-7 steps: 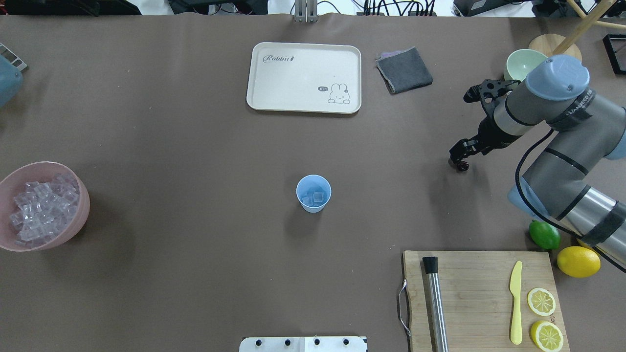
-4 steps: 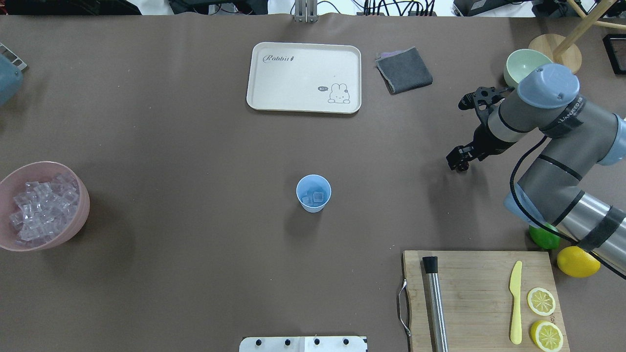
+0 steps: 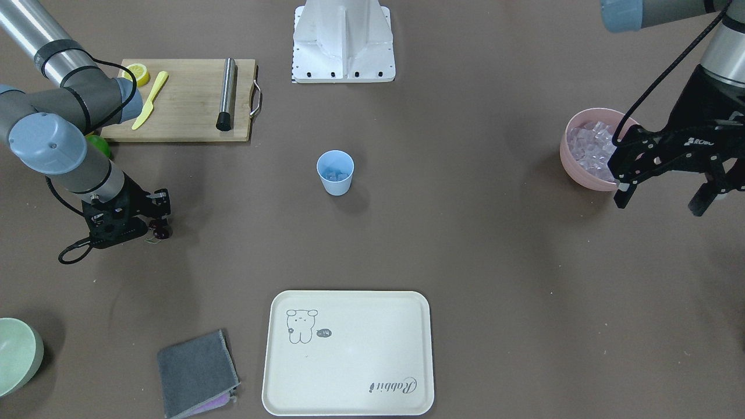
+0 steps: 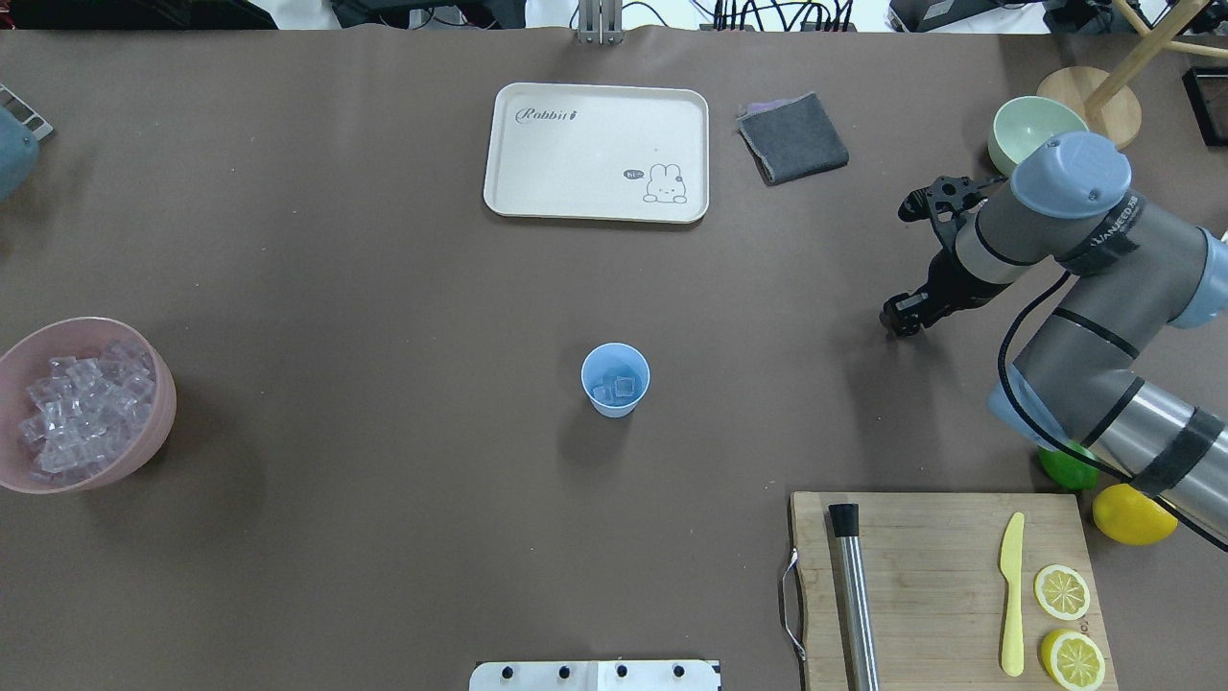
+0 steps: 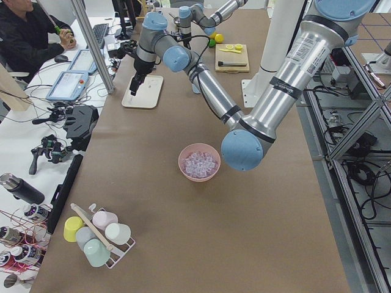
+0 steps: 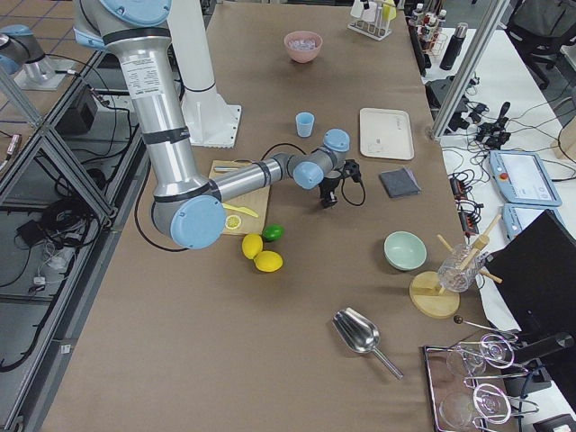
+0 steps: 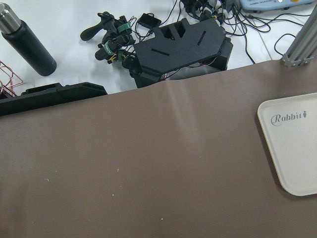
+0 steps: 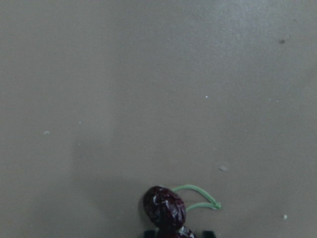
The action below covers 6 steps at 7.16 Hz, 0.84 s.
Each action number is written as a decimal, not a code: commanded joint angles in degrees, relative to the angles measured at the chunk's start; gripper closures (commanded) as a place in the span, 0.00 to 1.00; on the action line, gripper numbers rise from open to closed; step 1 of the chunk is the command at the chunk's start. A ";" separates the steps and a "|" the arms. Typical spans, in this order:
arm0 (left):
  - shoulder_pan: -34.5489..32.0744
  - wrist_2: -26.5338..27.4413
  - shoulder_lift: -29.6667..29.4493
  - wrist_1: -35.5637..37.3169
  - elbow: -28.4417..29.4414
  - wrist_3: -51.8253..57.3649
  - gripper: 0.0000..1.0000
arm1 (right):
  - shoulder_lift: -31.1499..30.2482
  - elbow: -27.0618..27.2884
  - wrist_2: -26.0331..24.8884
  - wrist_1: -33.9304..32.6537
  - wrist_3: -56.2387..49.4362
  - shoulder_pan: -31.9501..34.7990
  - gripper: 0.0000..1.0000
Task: Put ice and cherries in cup
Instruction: 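Grasp the dark red cherries by the stem with the right gripper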
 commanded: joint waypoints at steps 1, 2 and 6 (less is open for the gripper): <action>-0.10 -0.07 -0.26 0.74 -0.12 0.00 0.02 | 0.06 -0.20 -0.01 0.00 0.00 -0.05 0.80; -0.10 0.02 -0.44 0.83 -0.21 0.00 0.02 | 0.15 -0.11 -0.01 0.00 0.00 -0.05 0.97; -0.28 -0.07 -0.44 1.27 -0.21 0.00 0.02 | 0.85 4.27 7.85 -0.09 -0.17 6.94 1.00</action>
